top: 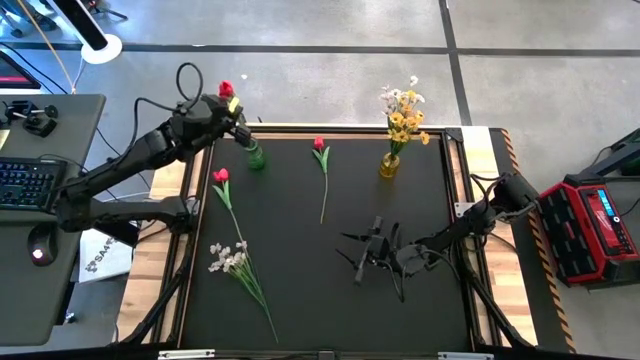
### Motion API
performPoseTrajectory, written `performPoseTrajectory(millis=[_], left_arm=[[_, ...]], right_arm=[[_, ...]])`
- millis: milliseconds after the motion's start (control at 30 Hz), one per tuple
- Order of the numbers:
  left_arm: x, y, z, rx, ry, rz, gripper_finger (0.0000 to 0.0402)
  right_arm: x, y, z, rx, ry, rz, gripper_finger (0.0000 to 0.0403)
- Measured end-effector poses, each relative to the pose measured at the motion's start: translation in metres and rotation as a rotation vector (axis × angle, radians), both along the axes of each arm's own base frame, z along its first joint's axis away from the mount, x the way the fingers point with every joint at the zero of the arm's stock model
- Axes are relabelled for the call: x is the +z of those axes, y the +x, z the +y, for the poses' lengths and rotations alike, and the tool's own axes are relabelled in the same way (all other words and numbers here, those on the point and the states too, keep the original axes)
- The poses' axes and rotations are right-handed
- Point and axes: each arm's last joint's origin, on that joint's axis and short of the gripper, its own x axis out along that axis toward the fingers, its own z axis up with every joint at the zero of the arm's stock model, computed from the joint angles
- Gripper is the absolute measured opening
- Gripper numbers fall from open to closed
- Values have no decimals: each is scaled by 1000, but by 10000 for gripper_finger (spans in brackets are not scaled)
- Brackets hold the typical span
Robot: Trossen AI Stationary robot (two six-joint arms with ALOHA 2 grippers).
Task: Sort flowers into vase by color
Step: Put the right red tulip into the green flower vase
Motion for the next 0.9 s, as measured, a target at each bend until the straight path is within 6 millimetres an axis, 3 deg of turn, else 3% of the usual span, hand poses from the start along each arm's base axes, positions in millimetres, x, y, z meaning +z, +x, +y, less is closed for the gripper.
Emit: performPoseTrajectory(millis=[200, 700, 900], left_arm=[[-4, 0, 0, -22, -52, -5, 1], [11, -27, -19, -52, -20, -82, 1], [9, -30, -22, -66, -59, -78, 1]], right_arm=[[0, 0, 0, 0, 0, 0, 197], [0, 0, 0, 0, 0, 1, 197], [0, 0, 0, 0, 0, 1, 197]])
